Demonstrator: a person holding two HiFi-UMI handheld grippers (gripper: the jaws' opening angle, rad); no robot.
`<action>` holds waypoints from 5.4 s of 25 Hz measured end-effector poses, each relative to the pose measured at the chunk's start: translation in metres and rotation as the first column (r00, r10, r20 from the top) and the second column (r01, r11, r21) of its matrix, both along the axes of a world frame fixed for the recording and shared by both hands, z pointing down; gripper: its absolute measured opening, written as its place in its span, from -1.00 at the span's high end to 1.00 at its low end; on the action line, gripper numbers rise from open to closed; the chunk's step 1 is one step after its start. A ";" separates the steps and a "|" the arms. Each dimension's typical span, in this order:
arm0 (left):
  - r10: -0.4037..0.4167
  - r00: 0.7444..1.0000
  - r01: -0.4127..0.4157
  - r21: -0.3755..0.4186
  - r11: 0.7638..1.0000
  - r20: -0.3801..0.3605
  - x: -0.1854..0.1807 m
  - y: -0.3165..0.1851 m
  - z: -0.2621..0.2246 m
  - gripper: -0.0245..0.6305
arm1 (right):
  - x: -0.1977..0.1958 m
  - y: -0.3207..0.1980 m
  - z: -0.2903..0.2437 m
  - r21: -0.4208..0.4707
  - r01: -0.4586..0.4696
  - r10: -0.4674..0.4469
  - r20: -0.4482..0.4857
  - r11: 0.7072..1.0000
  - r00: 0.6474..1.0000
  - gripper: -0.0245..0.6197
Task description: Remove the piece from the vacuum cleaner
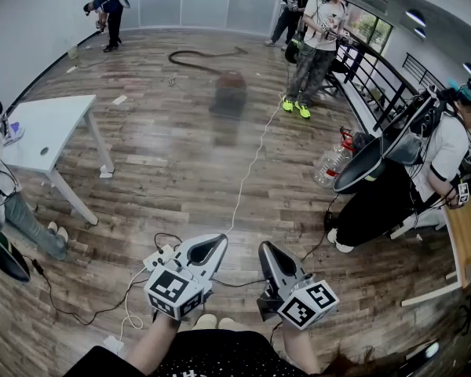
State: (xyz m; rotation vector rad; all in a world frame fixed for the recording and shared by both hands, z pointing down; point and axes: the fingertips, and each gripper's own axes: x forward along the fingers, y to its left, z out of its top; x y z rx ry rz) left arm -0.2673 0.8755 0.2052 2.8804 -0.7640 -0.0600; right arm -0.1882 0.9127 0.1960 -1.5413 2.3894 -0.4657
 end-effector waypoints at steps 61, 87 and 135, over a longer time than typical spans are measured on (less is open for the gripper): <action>-0.159 0.986 0.161 -0.053 0.985 0.039 0.171 -0.495 0.034 0.90 | 0.192 -0.502 0.041 -0.083 0.134 -0.133 0.027 0.987 0.991 0.89; -0.145 0.989 0.145 -0.067 0.987 0.007 0.193 -0.829 0.019 0.90 | 0.230 -0.838 0.019 -0.046 0.124 -0.121 0.053 0.991 0.991 0.89; -0.090 0.993 0.095 -0.073 0.993 0.075 0.347 -1.396 0.039 0.90 | 0.443 -1.376 0.047 -0.101 0.019 -0.004 0.144 0.995 0.990 0.89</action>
